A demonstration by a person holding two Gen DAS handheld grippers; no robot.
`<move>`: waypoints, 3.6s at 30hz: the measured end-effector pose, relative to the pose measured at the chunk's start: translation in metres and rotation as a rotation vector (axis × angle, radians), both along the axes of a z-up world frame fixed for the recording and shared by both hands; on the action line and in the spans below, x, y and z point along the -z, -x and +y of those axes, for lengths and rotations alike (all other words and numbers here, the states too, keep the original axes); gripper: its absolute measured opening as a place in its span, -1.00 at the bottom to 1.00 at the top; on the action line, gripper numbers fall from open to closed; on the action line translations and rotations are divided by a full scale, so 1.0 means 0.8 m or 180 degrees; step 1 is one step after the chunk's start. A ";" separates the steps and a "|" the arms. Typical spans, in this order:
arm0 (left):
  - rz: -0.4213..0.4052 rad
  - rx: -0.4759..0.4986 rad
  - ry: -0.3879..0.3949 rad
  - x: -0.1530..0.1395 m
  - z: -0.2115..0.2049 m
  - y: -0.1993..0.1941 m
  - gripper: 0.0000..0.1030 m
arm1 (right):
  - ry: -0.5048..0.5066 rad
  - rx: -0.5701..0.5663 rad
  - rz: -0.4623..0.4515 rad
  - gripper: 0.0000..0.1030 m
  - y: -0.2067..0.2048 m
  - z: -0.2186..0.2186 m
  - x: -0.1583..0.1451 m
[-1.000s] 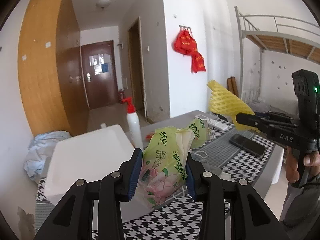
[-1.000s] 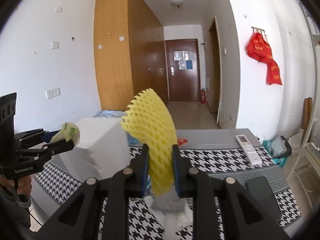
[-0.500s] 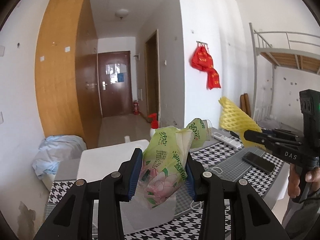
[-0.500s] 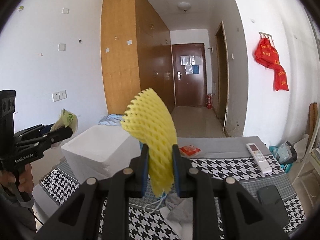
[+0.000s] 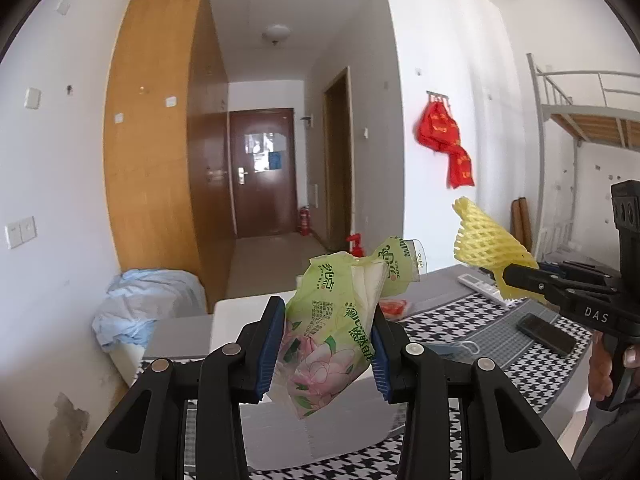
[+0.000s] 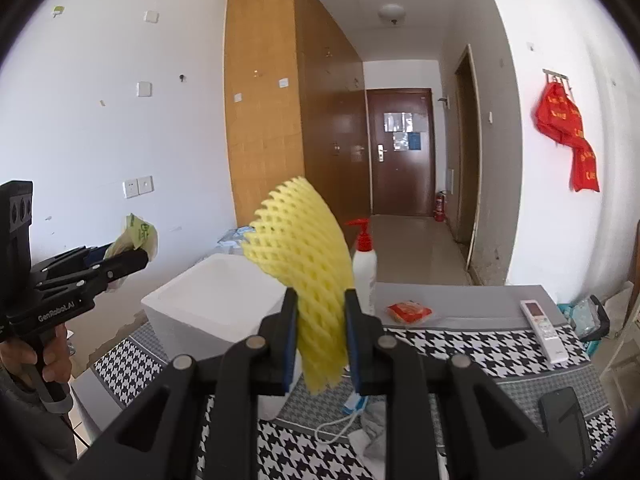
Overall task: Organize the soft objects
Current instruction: 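Lift the tissue pack with the left gripper while the right gripper carries the sleeve toward the foam box, then lower the yellow sleeve into the white foam box and open the right gripper, then lower the green tissue pack into the foam box and open the left gripper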
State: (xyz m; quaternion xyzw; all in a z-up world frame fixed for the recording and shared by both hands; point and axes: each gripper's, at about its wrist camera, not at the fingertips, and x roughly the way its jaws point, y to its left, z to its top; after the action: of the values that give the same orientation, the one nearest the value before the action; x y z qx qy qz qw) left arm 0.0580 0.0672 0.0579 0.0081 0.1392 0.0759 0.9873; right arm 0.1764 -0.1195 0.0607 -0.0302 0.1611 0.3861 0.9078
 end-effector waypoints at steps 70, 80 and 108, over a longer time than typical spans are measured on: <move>0.0131 -0.0752 0.0178 0.022 0.088 0.017 -0.20 | 0.0594 -0.0653 0.0322 0.66 -0.026 0.190 0.026; 0.0117 -0.0574 0.0199 0.013 0.089 0.007 -0.20 | 0.0547 -0.0531 0.0263 0.72 -0.024 0.168 0.020; 0.0312 -0.0072 0.0229 0.012 0.066 -0.063 -0.19 | 0.0428 -0.0207 0.0193 0.75 -0.030 0.103 0.019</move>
State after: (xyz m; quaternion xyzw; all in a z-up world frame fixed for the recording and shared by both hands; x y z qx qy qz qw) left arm 0.1085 0.1200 0.0486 -0.0252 0.1901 0.0815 0.9780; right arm 0.2007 -0.0370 0.0453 -0.0846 0.2131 0.4043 0.8854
